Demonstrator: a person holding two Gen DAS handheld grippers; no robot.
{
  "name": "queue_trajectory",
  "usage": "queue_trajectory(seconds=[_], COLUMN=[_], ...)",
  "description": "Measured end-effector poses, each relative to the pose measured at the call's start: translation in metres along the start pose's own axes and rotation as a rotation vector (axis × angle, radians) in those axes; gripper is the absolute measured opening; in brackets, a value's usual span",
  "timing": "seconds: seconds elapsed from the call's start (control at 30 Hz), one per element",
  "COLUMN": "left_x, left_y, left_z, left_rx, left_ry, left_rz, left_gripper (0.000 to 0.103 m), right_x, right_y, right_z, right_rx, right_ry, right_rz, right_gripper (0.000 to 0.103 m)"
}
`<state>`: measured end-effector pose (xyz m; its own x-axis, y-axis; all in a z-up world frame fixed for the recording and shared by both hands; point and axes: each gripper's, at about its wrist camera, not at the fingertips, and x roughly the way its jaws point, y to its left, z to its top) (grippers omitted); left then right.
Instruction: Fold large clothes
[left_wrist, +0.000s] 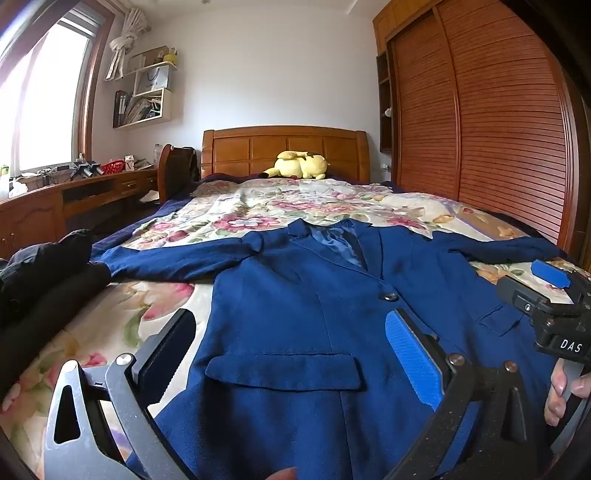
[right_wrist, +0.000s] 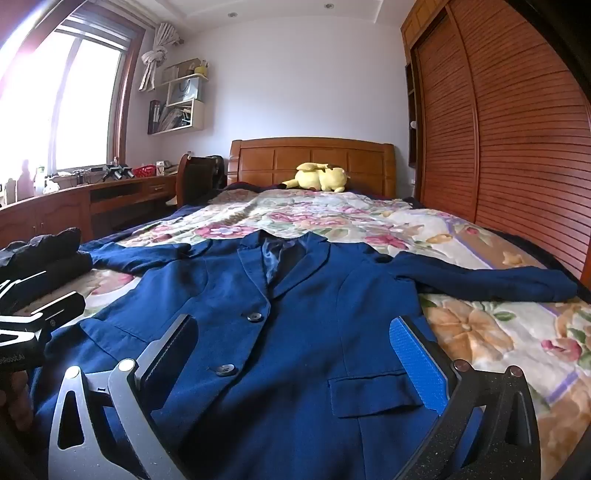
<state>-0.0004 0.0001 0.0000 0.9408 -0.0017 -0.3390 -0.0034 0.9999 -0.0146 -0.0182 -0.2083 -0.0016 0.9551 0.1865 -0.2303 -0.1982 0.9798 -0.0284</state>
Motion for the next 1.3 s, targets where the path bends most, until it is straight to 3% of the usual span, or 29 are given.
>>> queue_trajectory(seconds=[1.3], left_x=[-0.0004], left_y=[-0.0001], left_z=[0.0], left_rx=[0.006], left_ry=[-0.005], left_rz=[0.002], left_gripper=[0.103], right_x=[-0.0003], right_y=[-0.001], right_z=[-0.0001], right_rx=[0.012], right_ry=[0.002], right_rz=[0.0], right_gripper=[0.103])
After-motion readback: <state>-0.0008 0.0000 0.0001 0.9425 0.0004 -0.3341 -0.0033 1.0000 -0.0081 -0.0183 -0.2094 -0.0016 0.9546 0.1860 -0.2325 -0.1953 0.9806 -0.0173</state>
